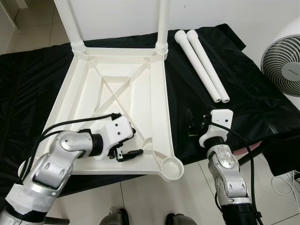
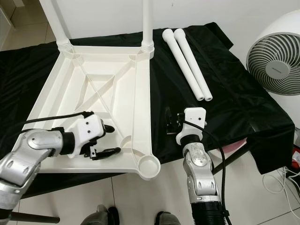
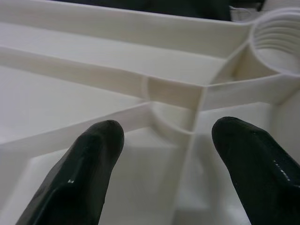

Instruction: Building children table

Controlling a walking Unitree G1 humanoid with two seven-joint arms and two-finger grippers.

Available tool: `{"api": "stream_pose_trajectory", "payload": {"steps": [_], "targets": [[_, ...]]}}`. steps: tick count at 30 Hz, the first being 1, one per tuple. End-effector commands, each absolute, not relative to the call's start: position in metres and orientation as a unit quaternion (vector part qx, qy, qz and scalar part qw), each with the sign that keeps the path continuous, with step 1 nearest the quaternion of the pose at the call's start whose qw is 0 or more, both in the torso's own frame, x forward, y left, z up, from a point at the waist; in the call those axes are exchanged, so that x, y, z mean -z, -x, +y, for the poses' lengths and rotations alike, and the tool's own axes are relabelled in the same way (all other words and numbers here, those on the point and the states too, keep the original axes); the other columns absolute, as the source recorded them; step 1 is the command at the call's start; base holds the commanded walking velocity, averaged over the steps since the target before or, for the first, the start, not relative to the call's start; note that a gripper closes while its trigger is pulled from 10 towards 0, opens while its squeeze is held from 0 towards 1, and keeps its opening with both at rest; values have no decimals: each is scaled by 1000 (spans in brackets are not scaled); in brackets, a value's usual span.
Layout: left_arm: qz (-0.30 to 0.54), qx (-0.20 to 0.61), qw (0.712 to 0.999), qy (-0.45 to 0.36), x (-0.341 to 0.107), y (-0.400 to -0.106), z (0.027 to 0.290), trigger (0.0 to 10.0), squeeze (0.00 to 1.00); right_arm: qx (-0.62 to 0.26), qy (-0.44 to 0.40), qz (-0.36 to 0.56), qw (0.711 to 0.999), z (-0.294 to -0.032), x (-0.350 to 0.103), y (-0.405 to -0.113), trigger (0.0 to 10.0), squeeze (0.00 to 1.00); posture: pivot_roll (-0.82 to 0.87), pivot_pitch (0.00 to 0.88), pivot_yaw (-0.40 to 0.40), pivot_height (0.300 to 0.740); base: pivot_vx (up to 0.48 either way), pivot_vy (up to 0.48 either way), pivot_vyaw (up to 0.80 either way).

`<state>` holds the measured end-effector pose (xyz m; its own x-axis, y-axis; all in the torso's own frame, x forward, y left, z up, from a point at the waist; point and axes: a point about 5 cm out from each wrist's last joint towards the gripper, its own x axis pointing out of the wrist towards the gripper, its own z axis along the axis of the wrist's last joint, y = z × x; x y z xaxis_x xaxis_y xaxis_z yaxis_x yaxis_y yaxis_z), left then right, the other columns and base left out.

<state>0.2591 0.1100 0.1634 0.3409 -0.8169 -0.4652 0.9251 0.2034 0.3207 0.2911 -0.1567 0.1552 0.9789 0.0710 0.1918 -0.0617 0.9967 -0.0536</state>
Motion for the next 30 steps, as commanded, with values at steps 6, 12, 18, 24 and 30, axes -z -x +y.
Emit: {"api": "stream_pose_trajectory", "payload": {"steps": [6,12,18,24,30], "targets": [[108,547,776,-294,-152,-258,108,10000,0,-37,32,-98,994,-158,-156,-292,10000,0,-75,137,39,740,0,0,0],[94,459,829,-306,-153,-286,110,10000,0,-36,32,-100,994,-158,-156,-293,10000,0,-78,131,40,740,0,0,0],[51,406,872,-268,-164,-306,100,10000,0,-35,28,-103,994,-157,-157,-295,10000,0,-78,125,37,740,0,0,0],[25,402,879,-256,-170,-316,84,10000,0,-35,25,-105,994,-155,-159,-297,10000,0,-76,122,30,740,0,0,0],[11,407,879,-247,-176,-323,70,10000,0,-36,23,-107,993,-154,-160,-300,10000,0,-76,119,33,740,0,0,0]]}}
